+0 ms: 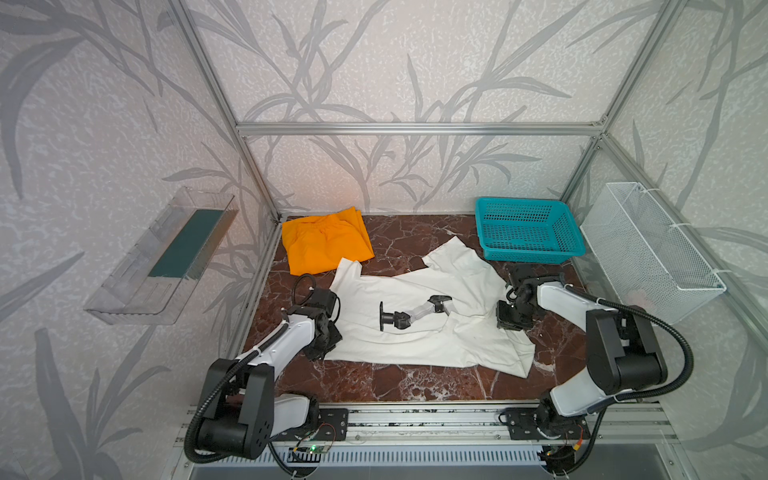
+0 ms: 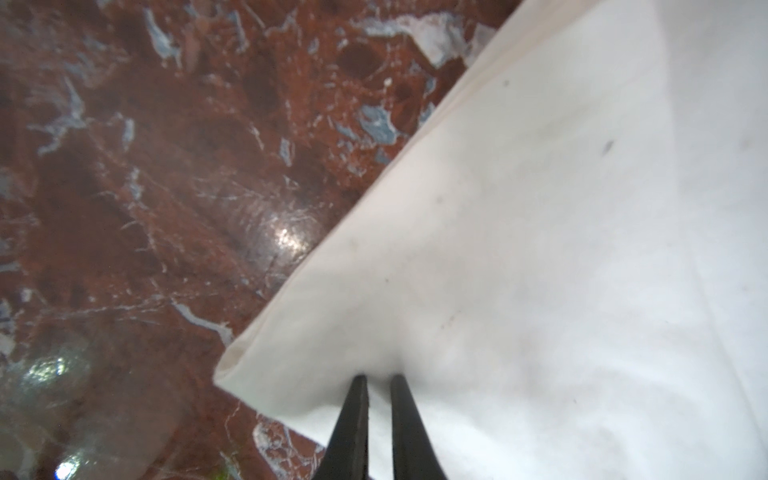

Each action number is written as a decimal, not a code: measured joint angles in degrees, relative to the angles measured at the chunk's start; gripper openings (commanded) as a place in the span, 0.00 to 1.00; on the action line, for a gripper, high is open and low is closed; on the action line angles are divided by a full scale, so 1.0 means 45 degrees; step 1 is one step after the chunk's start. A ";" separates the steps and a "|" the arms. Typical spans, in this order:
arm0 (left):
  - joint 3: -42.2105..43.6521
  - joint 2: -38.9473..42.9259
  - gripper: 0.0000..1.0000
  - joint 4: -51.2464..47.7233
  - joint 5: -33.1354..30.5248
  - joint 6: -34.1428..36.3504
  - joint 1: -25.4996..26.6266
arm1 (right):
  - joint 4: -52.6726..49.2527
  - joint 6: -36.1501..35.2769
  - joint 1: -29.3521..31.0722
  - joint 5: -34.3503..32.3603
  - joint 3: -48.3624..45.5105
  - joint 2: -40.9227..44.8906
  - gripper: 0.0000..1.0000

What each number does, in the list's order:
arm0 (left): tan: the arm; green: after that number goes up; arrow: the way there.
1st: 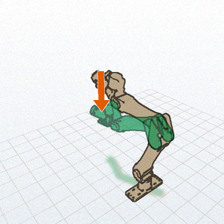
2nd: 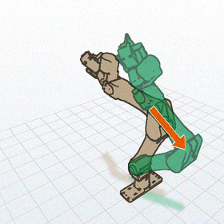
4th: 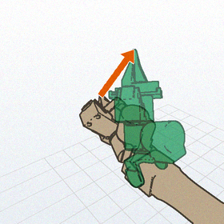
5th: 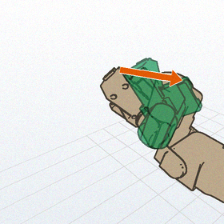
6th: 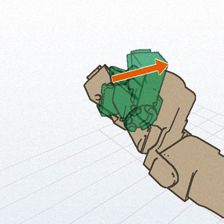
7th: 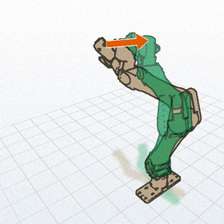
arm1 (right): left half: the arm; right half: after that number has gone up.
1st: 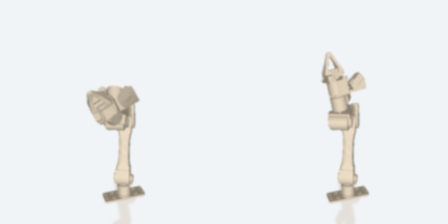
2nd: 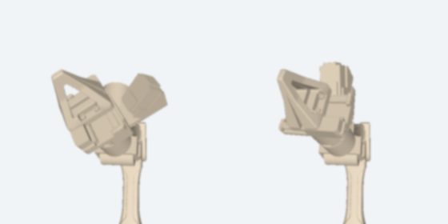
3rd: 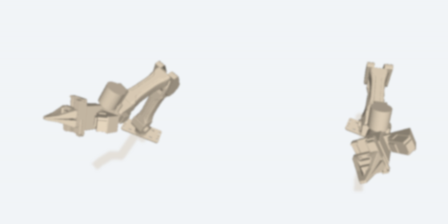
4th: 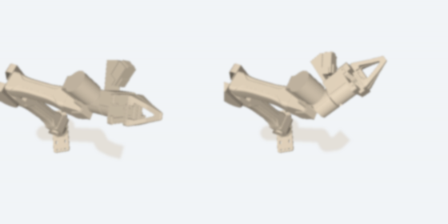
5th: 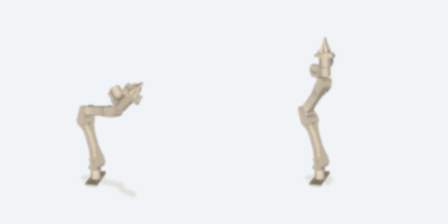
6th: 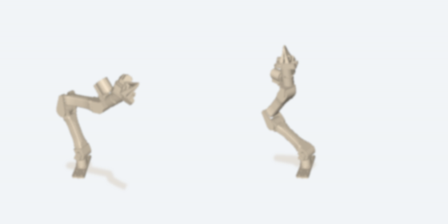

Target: Fold and stack the mixed laundry pile

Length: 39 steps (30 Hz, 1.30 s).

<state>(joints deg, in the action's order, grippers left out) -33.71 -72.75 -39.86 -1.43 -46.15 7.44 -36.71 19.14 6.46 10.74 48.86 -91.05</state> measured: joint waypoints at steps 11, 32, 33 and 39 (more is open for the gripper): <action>0.0000 -0.0010 0.12 0.0000 -0.0005 0.0000 0.0000 | -0.0690 0.0083 -0.0049 -0.1083 0.0000 0.0923 0.00; -0.1515 -0.0063 0.37 -0.0078 0.0695 0.1069 0.0000 | -0.1647 -0.0423 -0.0053 -0.2254 0.1370 0.0918 0.41; -0.1836 -0.0063 0.37 0.0092 0.0806 0.1341 0.0000 | -0.1617 -0.0525 -0.0034 -0.2161 0.1574 0.0971 0.41; -0.3536 -0.1370 0.27 0.1588 0.1608 0.2623 0.0000 | -0.1331 -0.0967 0.0427 -0.1549 0.2720 0.0777 0.41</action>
<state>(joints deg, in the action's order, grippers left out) -49.63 -78.91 -32.71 5.80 -34.35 7.44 -42.70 14.79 8.38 3.77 61.10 -87.55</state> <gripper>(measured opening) 0.310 0.408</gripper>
